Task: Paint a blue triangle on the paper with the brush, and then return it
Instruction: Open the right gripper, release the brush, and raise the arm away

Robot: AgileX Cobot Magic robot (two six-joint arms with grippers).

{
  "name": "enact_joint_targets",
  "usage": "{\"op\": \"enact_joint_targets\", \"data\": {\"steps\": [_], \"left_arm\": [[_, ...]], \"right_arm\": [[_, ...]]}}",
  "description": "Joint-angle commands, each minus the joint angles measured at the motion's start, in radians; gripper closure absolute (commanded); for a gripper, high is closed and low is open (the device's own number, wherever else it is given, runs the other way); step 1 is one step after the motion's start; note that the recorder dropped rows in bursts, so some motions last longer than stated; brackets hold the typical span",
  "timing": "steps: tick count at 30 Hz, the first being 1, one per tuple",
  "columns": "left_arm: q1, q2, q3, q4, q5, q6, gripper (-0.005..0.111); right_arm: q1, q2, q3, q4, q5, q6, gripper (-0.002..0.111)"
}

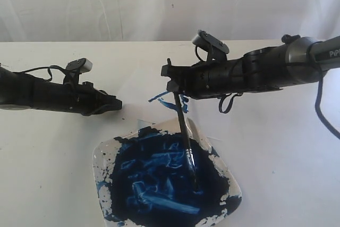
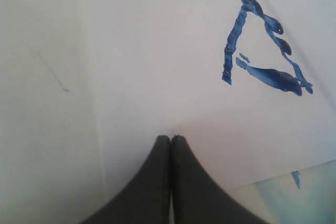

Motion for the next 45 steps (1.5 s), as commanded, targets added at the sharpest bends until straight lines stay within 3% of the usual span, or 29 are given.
{"op": "enact_joint_targets", "data": {"steps": [1,9,13,26,33,42,45], "left_arm": [[-0.004,0.005,0.008,0.034,-0.04,0.002,0.107],[-0.004,0.005,0.008,0.034,-0.04,0.002,0.107],[-0.004,0.005,0.008,0.034,-0.04,0.002,0.107],[-0.004,0.005,0.008,0.034,-0.04,0.002,0.107],[-0.004,0.005,0.008,0.034,-0.04,0.002,0.107],[-0.004,0.005,0.008,0.034,-0.04,0.002,0.107],[-0.004,0.005,0.008,0.034,-0.04,0.002,0.107]], "right_arm": [[-0.009,0.01,-0.02,-0.001,0.009,-0.007,0.094],[-0.009,0.029,-0.02,-0.001,-0.014,-0.007,0.068],[-0.009,0.029,-0.022,-0.001,-0.011,-0.007,0.061],[-0.018,-0.028,-0.026,-0.008,-0.003,-0.035,0.062],[-0.049,-0.194,-0.019,-0.276,-0.008,-0.02,0.067],[-0.099,-0.429,-0.019,-0.347,0.014,0.033,0.067],[-0.099,-0.527,-0.019,-0.565,0.036,0.177,0.068]]}}
